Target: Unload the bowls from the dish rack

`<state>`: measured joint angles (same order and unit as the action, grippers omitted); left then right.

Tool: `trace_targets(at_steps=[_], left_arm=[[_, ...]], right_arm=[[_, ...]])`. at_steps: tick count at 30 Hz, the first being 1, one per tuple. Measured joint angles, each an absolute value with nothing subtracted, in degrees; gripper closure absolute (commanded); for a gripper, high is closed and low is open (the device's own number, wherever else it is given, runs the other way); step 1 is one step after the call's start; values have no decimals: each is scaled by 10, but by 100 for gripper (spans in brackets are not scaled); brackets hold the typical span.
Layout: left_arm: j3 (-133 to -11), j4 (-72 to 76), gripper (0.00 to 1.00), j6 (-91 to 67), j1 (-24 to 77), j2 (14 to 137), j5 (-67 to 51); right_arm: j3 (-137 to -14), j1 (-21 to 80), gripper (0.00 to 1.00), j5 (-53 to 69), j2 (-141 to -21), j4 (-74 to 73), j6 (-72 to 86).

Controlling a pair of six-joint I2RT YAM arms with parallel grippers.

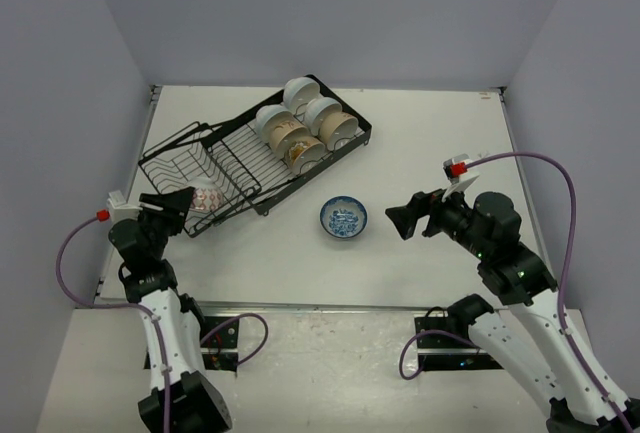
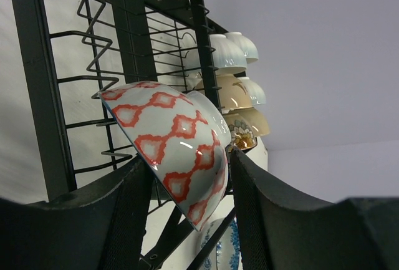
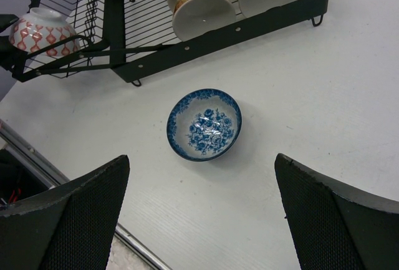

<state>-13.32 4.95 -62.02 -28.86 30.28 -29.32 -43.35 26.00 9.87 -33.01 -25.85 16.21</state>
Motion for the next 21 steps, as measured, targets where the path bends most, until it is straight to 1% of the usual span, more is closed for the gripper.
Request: trace_targets(at_steps=[3, 5, 21], left_arm=[[-133, 70, 48, -629, -289, 321, -296], [-133, 83, 53, -635, -289, 334, -298], [-132, 116, 53, -655, -289, 368, -303]], right_arm=[[-434, 260, 1, 99, -330, -259, 162], [-434, 260, 1, 99, -330, -258, 162], [-434, 260, 1, 102, -328, -258, 161]])
